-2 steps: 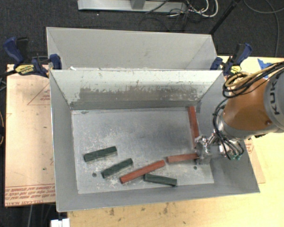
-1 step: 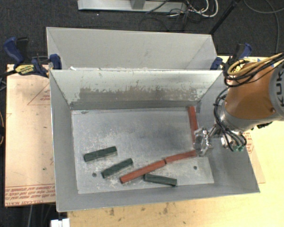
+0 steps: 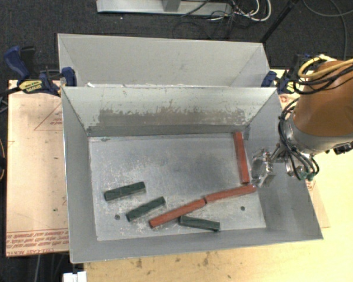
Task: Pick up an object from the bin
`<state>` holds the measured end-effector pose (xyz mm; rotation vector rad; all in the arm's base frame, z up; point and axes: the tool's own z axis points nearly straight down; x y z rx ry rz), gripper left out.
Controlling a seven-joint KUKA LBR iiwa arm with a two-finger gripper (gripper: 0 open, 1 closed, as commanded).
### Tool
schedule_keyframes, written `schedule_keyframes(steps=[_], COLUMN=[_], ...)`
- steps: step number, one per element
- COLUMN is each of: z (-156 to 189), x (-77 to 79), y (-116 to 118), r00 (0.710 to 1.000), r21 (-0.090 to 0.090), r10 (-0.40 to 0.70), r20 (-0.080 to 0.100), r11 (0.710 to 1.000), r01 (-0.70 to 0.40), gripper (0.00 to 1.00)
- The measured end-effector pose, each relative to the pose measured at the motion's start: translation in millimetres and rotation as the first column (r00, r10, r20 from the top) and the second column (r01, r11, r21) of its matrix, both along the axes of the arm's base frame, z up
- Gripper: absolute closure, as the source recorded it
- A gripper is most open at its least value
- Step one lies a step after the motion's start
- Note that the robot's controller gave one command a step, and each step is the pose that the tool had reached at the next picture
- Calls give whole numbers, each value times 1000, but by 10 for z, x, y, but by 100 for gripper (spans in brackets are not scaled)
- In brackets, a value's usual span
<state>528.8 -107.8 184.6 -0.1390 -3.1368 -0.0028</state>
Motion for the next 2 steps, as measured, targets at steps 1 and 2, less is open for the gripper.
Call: schedule_keyframes(steps=[1, 2], z=[-1167, -1141], x=[9, 14], y=[309, 316], r00=[984, 983], r21=[-1, -2], r10=[180, 183], r20=[1, 3], r11=[984, 983], r01=[-180, -183], gripper=[0, 100])
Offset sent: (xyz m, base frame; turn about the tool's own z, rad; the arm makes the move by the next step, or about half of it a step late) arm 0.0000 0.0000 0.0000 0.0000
